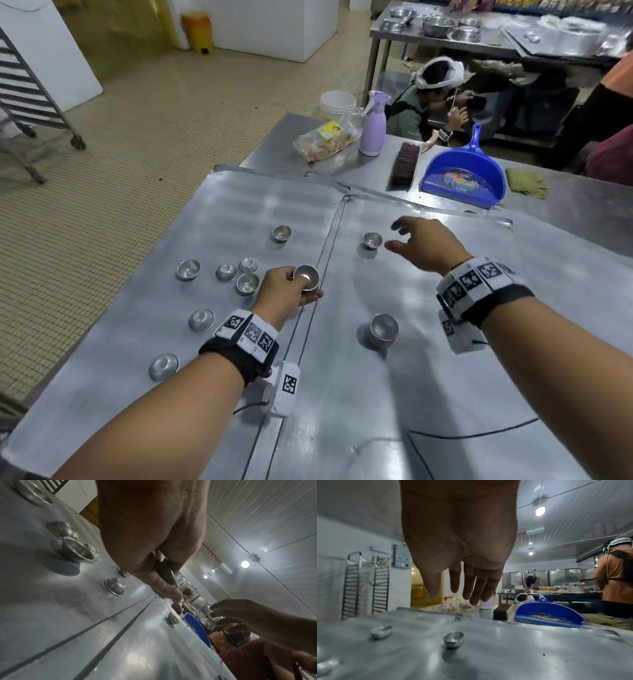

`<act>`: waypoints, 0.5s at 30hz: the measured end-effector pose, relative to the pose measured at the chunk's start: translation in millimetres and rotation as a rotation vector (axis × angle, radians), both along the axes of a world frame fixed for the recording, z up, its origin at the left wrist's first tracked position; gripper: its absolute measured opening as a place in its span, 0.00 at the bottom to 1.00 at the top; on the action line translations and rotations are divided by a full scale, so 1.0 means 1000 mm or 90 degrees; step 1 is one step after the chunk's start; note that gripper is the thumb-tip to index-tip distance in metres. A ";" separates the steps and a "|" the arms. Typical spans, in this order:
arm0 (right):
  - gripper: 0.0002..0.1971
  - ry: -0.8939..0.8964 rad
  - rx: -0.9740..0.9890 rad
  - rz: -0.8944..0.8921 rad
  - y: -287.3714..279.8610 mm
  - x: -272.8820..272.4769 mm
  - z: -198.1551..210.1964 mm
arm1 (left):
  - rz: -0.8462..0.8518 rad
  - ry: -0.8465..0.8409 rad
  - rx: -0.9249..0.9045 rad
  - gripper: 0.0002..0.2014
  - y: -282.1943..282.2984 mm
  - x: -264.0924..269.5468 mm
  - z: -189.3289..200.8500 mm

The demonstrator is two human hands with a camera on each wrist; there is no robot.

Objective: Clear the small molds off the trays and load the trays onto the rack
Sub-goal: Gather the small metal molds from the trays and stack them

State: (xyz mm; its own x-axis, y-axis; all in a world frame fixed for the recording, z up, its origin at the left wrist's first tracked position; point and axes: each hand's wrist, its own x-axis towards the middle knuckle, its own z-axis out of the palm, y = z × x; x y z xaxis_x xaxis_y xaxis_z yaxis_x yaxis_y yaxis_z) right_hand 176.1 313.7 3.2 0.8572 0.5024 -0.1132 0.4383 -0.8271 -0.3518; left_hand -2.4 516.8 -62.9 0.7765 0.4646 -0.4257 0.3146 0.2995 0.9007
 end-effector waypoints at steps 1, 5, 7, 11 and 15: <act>0.22 -0.003 -0.034 0.001 0.000 0.013 -0.005 | -0.010 0.010 0.016 0.10 0.000 0.003 -0.003; 0.20 -0.009 -0.130 0.035 0.013 0.046 -0.029 | -0.048 0.021 0.066 0.11 0.000 0.015 -0.012; 0.20 -0.010 -0.144 0.063 0.024 0.054 -0.043 | -0.059 0.027 0.089 0.10 0.001 0.019 -0.017; 0.21 0.013 -0.163 0.122 0.041 0.066 -0.074 | -0.063 0.037 0.101 0.09 0.007 0.022 -0.027; 0.16 0.026 -0.197 0.134 0.043 0.074 -0.094 | -0.054 0.046 0.096 0.09 0.009 0.021 -0.034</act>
